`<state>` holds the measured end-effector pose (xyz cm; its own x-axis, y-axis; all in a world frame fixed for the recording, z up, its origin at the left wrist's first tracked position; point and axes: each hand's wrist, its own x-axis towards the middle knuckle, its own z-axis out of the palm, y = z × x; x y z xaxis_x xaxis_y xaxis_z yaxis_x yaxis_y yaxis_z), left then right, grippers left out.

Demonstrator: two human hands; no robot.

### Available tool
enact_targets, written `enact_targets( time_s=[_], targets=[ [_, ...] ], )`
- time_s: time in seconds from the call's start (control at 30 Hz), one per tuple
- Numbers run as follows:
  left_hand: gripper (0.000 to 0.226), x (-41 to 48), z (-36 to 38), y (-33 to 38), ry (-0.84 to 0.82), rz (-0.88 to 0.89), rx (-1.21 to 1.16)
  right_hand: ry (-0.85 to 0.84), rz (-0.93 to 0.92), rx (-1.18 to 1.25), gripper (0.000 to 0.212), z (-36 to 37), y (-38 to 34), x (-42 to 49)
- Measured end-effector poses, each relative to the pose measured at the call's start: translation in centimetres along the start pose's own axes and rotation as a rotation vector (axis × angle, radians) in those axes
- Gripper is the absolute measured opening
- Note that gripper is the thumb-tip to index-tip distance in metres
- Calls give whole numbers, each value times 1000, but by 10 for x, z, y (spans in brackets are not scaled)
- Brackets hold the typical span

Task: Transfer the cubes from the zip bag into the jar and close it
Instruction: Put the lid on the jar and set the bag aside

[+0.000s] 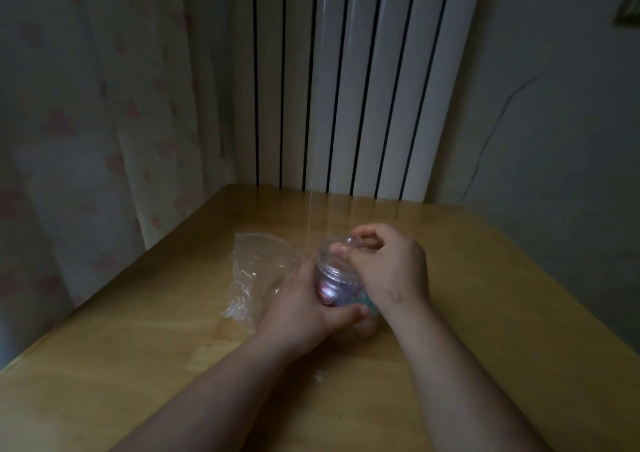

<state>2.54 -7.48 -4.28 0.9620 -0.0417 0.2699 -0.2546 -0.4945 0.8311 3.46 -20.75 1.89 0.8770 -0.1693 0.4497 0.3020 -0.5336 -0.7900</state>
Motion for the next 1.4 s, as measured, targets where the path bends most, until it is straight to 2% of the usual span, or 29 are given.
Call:
enact_targets(
  time_s=[0.1, 0.17, 0.27, 0.4, 0.47, 0.57, 0.77, 0.83, 0.87, 0.97, 1.13, 1.3, 1.4],
  targets=[
    [92, -1, -1, 0, -2, 0, -18, -6, -77, -15, 19, 3, 5, -1],
    [94, -1, -1, 1, -4, -6, -44, -63, -69, 119, 6, -2, 7, 0],
    [98, -1, -3, 1, -8, 8, -42, -158, 2, 246, 18, -10, 9, 0],
    [83, -4, -8, 5, -44, 1, -57, -182, -39, 138, 42, -14, 8, 2],
    [87, -5, -10, 5, -65, 3, -41, -218, -79, 117, 40, -12, 9, 1],
    [100, -5, -10, 4, -70, 16, -9, -283, -25, 252, 32, -6, 7, -1],
    [100, -3, -12, 4, -78, 18, 25, -116, -30, 160, 30, -4, 3, 5],
    [100, -2, -12, 4, -86, 28, 31, -145, -48, 157, 22, -3, 6, 2],
    [98, -2, -12, 4, -87, 33, 32, -186, -31, 232, 19, -3, 9, 1],
    [92, -3, -13, 5, -91, 41, 38, -306, 30, 431, 24, -7, 15, 1],
    [87, -3, -12, 6, -74, 21, 20, -235, -11, 350, 32, -6, 14, 5],
    [104, -3, -11, 6, -58, 10, 11, -119, -28, 271, 34, 0, 9, 2],
    [102, -3, -10, 6, -66, 8, 6, -160, -61, 232, 31, 1, 13, -1]
  ],
)
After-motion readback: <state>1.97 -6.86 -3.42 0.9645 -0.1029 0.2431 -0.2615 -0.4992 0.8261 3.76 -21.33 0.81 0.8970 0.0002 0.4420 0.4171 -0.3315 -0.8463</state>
